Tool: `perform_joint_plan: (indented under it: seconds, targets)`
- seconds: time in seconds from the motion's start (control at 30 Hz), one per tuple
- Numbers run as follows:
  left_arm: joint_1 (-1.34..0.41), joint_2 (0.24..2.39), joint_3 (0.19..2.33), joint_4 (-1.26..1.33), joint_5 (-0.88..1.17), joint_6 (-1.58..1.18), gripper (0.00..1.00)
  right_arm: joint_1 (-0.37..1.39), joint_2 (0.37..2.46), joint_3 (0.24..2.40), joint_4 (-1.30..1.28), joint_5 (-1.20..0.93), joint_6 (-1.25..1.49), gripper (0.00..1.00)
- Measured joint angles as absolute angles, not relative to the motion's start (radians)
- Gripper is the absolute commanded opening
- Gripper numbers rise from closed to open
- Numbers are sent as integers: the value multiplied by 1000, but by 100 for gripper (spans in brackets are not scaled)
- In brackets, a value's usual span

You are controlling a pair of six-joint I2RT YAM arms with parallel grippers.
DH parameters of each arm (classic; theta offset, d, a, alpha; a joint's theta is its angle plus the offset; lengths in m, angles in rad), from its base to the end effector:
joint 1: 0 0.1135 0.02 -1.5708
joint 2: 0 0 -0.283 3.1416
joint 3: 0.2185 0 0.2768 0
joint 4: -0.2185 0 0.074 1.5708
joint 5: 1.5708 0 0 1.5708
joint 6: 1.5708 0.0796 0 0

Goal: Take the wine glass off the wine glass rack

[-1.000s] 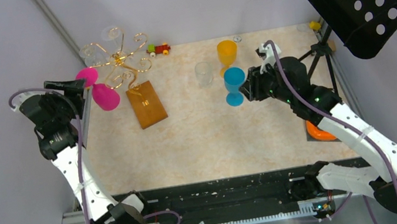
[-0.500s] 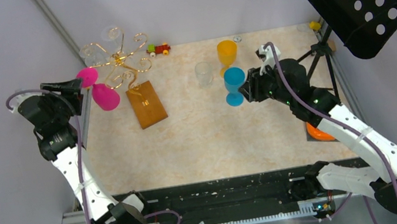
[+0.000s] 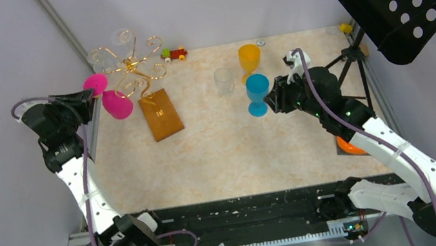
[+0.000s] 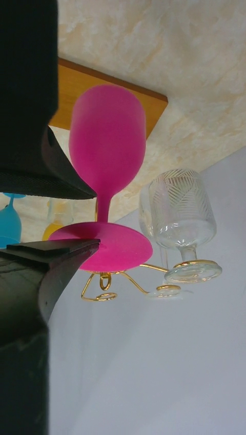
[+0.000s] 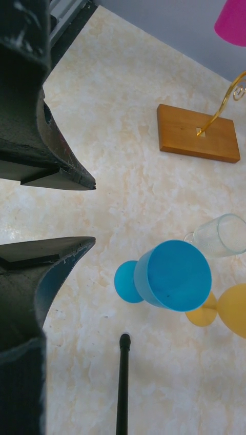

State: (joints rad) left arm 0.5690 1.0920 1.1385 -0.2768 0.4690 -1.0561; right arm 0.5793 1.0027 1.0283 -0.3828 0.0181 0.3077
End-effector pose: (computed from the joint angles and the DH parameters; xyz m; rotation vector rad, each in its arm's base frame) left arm 0.2704 0.1302 0.4041 -1.0784 1.4935 -0.7656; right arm 0.2353 0.1522 0.3652 -0.2545 1.9545 0.5710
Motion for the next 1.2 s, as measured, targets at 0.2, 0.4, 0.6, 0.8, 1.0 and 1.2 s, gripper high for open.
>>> perform_joint_plan:
  seconds: [0.2, 0.4, 0.6, 0.8, 1.0, 1.2]
  targets:
    - [571, 1104, 1121, -205, 509, -1106, 3, 579, 1002, 1028, -383, 27, 308, 40]
    - [573, 1082, 1121, -182, 508, -1128, 0, 579, 1001, 1028, -383, 33, 308, 40]
    - [572, 1069, 1121, -200, 502, -1132, 0, 579, 1001, 1027, -383, 33, 311, 40]
    - [572, 1060, 1121, -187, 479, -1173, 0, 579, 1001, 1027, -382, 33, 319, 39]
    - [572, 1017, 1118, -152, 439, -1225, 0, 579, 1001, 1027, -382, 33, 324, 39]
    - [572, 1000, 1112, -125, 384, -1237, 0, 579, 1001, 1027, -382, 33, 327, 39]
